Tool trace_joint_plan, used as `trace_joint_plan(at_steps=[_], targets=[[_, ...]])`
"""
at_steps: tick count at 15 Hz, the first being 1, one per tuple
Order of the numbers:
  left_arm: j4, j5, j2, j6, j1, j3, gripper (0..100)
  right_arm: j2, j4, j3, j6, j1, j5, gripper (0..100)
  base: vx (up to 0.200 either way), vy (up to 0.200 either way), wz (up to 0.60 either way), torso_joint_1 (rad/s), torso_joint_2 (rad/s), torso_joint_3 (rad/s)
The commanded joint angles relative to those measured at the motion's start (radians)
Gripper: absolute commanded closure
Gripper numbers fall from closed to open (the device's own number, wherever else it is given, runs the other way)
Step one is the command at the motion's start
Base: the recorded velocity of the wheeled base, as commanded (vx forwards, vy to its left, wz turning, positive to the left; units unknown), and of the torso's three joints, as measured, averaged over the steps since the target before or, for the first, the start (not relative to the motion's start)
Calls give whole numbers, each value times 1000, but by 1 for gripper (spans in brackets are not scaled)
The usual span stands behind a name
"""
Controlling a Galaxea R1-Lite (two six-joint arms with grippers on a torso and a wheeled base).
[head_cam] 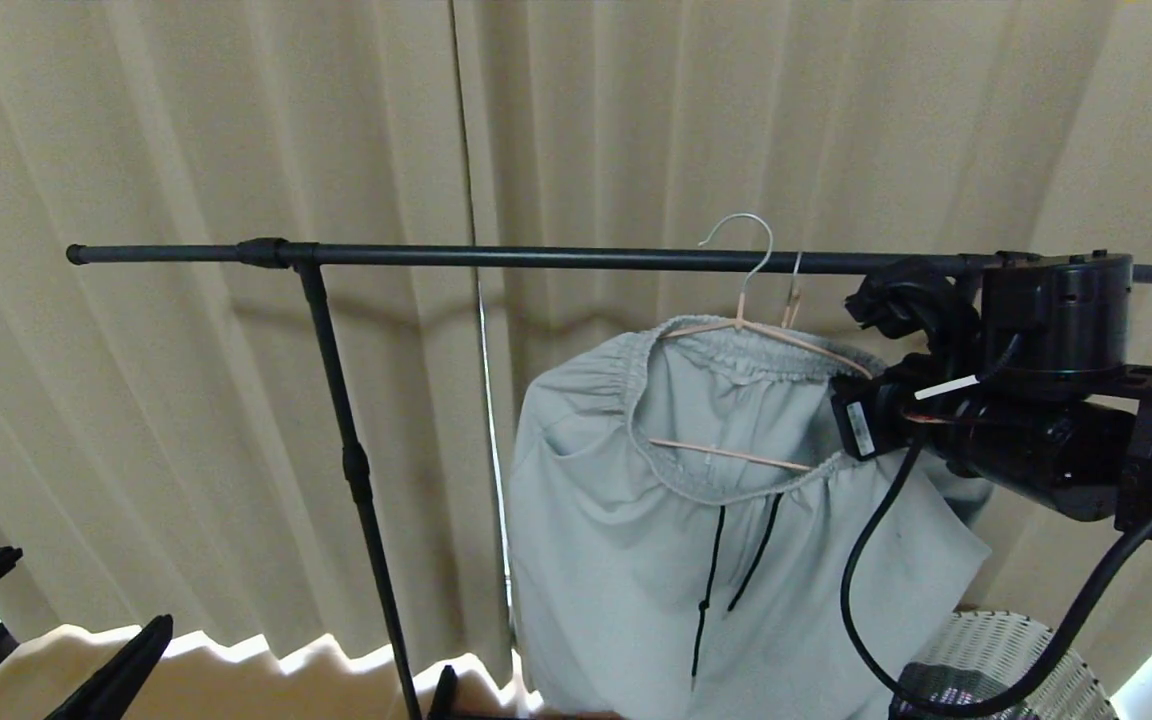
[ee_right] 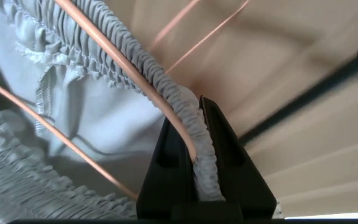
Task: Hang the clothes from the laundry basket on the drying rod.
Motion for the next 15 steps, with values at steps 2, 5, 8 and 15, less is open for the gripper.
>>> trace_joint_plan(at_steps=[2,5,8,15], targets=[[7,0,7,1,0,-3,0,30,-2,-15,0,0,-25,100,0,0,0,0,0,0],[8,-2,9,3,0,-6,0,79,-2,-72,6,0,-64,100,0,0,0,0,0,0],[11,0,7,6,0,-5,0,107,1,-117,14,-6,-65,100,0,0,0,0,0,0],[11,1,12,6,2,-11,0,222,4,-201,14,-61,-81,100,0,0,0,0,0,0]])
